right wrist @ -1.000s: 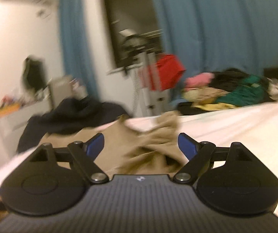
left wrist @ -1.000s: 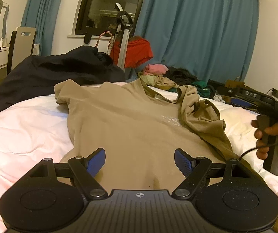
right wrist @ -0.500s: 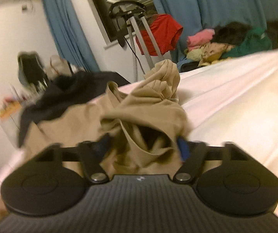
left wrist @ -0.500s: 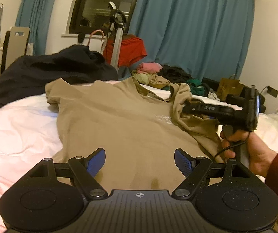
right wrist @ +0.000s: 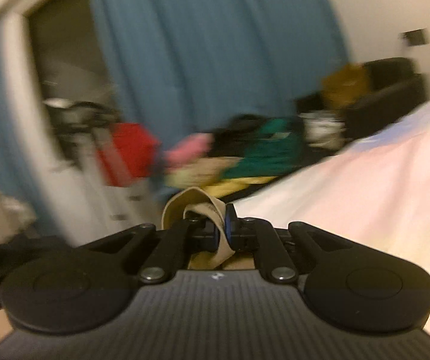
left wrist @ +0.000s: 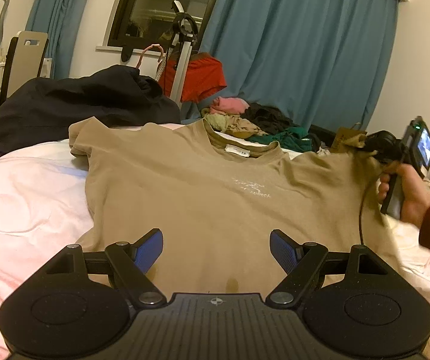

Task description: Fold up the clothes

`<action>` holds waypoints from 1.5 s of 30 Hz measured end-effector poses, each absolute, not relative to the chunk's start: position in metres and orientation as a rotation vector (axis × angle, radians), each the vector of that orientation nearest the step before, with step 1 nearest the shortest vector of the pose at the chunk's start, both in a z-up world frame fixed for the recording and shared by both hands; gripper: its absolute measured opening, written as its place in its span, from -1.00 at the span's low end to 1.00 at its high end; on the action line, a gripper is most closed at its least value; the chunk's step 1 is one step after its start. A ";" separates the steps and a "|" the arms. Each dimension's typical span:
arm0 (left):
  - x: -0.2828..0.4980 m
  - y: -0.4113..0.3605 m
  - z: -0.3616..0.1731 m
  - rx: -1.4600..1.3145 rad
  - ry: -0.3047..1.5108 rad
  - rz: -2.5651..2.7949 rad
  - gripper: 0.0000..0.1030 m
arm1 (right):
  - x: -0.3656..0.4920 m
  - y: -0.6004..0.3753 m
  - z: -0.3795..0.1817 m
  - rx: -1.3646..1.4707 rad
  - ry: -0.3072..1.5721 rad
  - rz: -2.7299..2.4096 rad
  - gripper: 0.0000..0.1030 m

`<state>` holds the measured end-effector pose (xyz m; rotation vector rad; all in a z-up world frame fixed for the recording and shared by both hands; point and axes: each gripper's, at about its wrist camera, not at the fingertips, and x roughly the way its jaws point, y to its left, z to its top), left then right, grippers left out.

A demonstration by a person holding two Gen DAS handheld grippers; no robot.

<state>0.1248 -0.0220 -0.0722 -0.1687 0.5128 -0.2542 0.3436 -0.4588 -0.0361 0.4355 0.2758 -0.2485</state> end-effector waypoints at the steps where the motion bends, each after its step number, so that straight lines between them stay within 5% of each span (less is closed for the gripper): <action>1: 0.125 -0.023 -0.072 -0.165 0.512 -0.255 0.55 | 0.351 -0.474 -0.037 0.449 0.303 -0.297 -0.80; 4: 0.127 -0.025 -0.072 -0.153 0.510 -0.254 0.55 | 0.357 -0.522 -0.056 0.616 0.396 -0.371 -0.77; 5: 0.128 -0.026 -0.072 -0.149 0.511 -0.257 0.55 | 0.350 -0.533 -0.064 0.676 0.405 -0.395 -0.59; 6: 0.129 -0.027 -0.073 -0.144 0.512 -0.259 0.55 | 0.340 -0.541 -0.071 0.735 0.400 -0.410 0.01; 8: 0.130 -0.028 -0.073 -0.129 0.515 -0.265 0.55 | 0.316 -0.546 -0.081 0.822 0.369 -0.414 0.85; 9: 0.130 -0.029 -0.074 -0.124 0.517 -0.266 0.55 | 0.302 -0.544 -0.086 0.859 0.348 -0.405 0.87; 20: 0.119 -0.024 -0.073 -0.094 0.565 -0.232 0.55 | 0.226 -0.502 -0.148 1.142 0.404 -0.259 0.84; 25: 0.123 -0.023 -0.076 -0.076 0.569 -0.204 0.55 | 0.260 -0.500 -0.144 0.998 0.438 -0.233 0.22; 26: 0.125 -0.023 -0.077 -0.073 0.574 -0.197 0.55 | 0.262 -0.499 -0.145 0.981 0.436 -0.257 -0.07; 27: 0.127 -0.023 -0.078 -0.069 0.578 -0.191 0.55 | 0.262 -0.498 -0.145 0.964 0.427 -0.276 -0.61; 28: 0.128 -0.023 -0.080 -0.073 0.586 -0.189 0.55 | 0.259 -0.497 -0.141 0.948 0.405 -0.286 -0.88; 34: 0.136 -0.024 -0.083 -0.051 0.590 -0.183 0.55 | 0.239 -0.500 -0.112 0.833 0.285 -0.373 -0.88; 43: 0.133 -0.018 -0.075 -0.062 0.567 -0.172 0.56 | 0.228 -0.480 -0.083 0.510 0.359 -0.406 -0.81; 44: 0.131 -0.018 -0.072 -0.056 0.555 -0.171 0.57 | 0.223 -0.471 -0.071 0.457 0.356 -0.406 -0.77; 45: 0.129 -0.018 -0.070 -0.049 0.545 -0.171 0.57 | 0.213 -0.462 -0.058 0.422 0.346 -0.393 -0.53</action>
